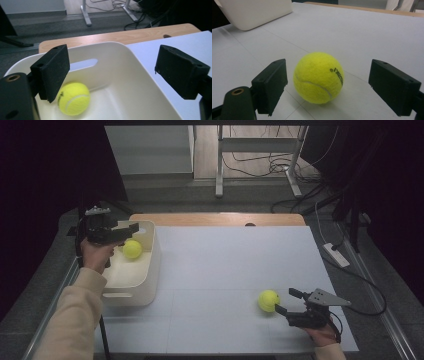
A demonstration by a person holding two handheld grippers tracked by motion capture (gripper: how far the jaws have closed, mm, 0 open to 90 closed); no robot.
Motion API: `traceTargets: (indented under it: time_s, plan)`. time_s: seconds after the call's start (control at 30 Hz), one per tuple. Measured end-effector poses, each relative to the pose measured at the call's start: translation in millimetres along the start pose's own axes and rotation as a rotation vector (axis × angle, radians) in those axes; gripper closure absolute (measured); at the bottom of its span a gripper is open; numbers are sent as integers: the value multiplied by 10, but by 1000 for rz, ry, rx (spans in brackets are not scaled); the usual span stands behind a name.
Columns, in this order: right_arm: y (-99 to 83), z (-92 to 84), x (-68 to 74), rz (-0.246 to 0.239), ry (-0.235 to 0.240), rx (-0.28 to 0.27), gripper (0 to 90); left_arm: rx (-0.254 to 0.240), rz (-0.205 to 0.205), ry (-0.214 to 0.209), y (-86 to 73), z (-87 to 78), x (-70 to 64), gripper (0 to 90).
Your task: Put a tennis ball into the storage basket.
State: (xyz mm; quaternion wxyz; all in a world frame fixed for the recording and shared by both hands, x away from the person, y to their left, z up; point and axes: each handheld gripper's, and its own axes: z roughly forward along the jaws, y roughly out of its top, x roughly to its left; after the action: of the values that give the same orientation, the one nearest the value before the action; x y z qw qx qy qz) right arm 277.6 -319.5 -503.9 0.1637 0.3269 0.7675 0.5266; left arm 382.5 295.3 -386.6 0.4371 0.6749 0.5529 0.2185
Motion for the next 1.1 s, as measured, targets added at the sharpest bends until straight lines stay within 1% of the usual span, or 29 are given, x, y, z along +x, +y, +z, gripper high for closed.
traceTargets:
  time_s: [0.03,0.2,0.37,0.4,0.5,0.57,0.7,0.87,1.0,1.03,1.07,1.1]
  plan:
    - [0,1,-2,0,1,0,154,-5,7,-11,1,-14,-17,133]
    - [0,-5,-9,3,1,-1,154,-25,15,-61,-7,-50,-91,134]
    - [3,3,-16,7,0,0,155,-43,32,-99,-28,-62,-190,135]
    - [5,3,-22,7,0,-2,154,-43,32,-99,-28,-62,-190,135]
    - [8,4,-30,10,-1,-5,154,-56,51,-127,-40,-66,-254,136]
    - [15,4,-32,13,0,-10,155,-65,55,-150,-50,-69,-292,140]
    - [14,13,-36,12,-1,-10,154,-68,66,-174,-63,-55,-359,140]
    - [12,1,-31,9,-1,-7,154,-72,75,-193,-67,-39,-415,134]
    - [12,-9,-17,7,-2,-10,154,-74,85,-222,-74,-20,-497,128]
    - [12,-9,-17,7,-2,-10,154,-74,85,-222,-74,-20,-497,123]
    - [15,-11,-19,5,-3,-8,154,-74,88,-235,-72,-17,-521,123]
    - [21,-9,-19,6,-5,-12,155,-76,88,-240,-73,-16,-541,118]
